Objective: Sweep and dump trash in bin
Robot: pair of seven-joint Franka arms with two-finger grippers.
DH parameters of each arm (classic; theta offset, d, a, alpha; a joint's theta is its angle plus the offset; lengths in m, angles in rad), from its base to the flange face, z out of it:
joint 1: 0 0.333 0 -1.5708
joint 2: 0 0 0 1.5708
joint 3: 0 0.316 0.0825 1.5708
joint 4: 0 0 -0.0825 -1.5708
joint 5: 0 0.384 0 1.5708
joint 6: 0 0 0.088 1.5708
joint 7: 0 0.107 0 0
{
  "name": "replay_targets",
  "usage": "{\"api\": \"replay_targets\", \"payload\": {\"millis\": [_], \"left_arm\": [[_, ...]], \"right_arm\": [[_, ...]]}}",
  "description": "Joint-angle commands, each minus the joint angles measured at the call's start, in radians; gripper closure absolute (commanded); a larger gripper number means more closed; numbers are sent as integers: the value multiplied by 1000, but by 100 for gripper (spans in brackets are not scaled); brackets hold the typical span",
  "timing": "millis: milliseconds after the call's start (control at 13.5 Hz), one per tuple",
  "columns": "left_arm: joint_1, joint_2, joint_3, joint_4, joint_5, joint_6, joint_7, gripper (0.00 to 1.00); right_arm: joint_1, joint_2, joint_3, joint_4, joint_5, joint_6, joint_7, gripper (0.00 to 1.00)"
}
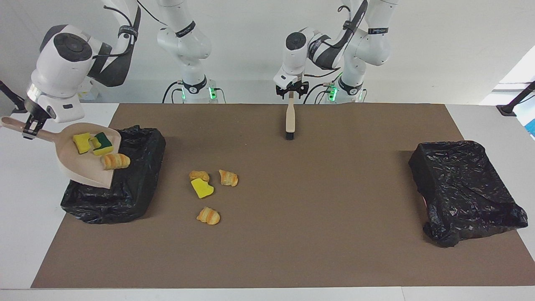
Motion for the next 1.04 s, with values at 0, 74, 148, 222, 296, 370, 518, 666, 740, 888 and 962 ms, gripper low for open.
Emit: {"api": "replay_targets", "payload": {"millis": [0, 74, 148, 222, 296, 370, 518, 666, 740, 888, 962], "left_arm": [[113, 35, 8, 102, -2, -101, 122, 0], [163, 36, 8, 146, 14, -132, 165, 0], [205, 36, 8, 188, 56, -155, 203, 0], [242, 36, 8, 213, 98, -157, 228, 0], [291, 36, 9, 246, 127, -158, 261, 0], [352, 36, 9, 289, 142, -166, 312, 0], [432, 48, 9, 378, 182, -213, 399, 0], [490, 87, 9, 481, 244, -273, 459, 0], [521, 108, 12, 542, 253, -307, 485, 0], [573, 136, 12, 640, 255, -368, 530, 0], [599, 137, 14, 680, 255, -391, 558, 0]], "right_arm": [[-9, -13, -1, -17, -53, -4, 43, 100], [-9, -13, -1, -17, -66, -7, 49, 100], [-7, -13, -1, -14, -102, -15, 50, 100], [-6, -13, 2, -3, -141, -36, 59, 100], [-6, -17, 13, 4, -188, -56, 73, 100], [7, -23, 16, 15, -230, -87, 87, 100], [43, -26, 16, 6, -270, -124, 142, 100], [63, -26, 21, -23, -302, -154, 197, 100], [79, -21, 21, -41, -323, -154, 237, 100], [96, 12, 22, -55, -368, -154, 321, 100], [109, 28, 22, -52, -373, -154, 337, 100]]}}
